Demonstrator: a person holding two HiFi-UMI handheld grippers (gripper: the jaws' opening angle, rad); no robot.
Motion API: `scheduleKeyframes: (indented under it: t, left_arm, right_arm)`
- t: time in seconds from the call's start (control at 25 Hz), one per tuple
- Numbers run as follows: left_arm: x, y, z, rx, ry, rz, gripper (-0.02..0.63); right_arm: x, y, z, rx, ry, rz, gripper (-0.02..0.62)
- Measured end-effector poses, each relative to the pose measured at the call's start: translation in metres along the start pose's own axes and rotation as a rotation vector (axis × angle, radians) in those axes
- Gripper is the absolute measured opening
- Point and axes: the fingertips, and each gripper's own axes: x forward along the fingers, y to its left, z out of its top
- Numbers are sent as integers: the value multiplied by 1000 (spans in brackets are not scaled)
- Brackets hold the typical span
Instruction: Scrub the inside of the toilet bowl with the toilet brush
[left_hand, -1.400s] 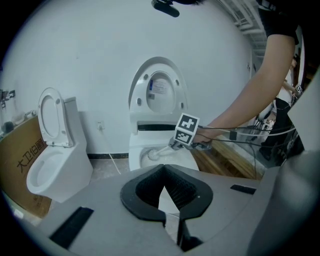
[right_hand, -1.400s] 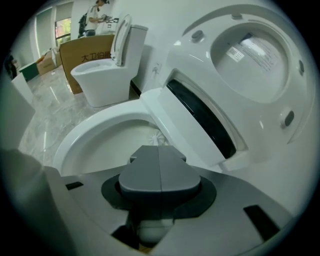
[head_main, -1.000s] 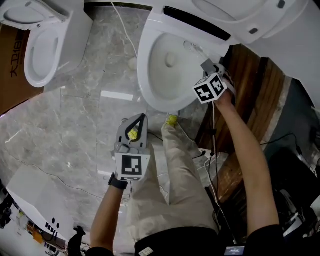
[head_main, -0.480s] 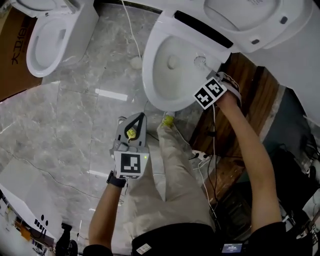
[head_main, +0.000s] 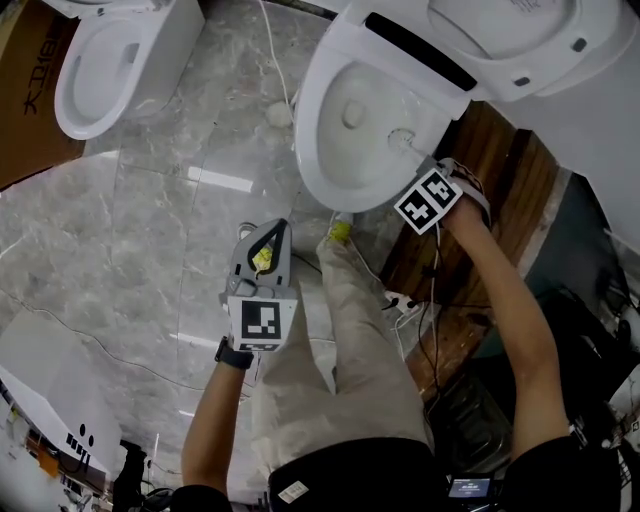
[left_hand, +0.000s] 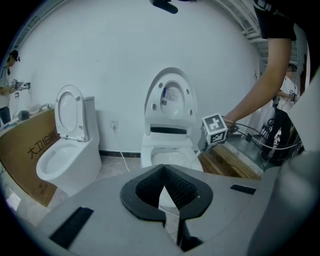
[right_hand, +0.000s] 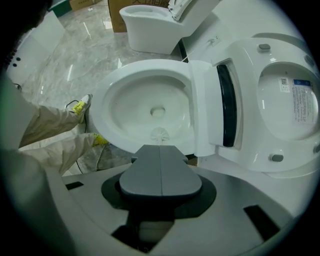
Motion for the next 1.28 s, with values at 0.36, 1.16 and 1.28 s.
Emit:
scheduleKeyframes:
  t: [0.36,1.16,1.28]
  left_arm:
    - [-3,3,1,0,-5,-4,17]
    - [17,-21,2,25,20,-54,17]
    - [25,-26,3,35,27,-65,17]
  right_arm:
    - [-29,56,11,116,-61,231,161]
    - [-23,84,54,812,-295,730,161]
    - [-17,76,63,853,-339,715,161]
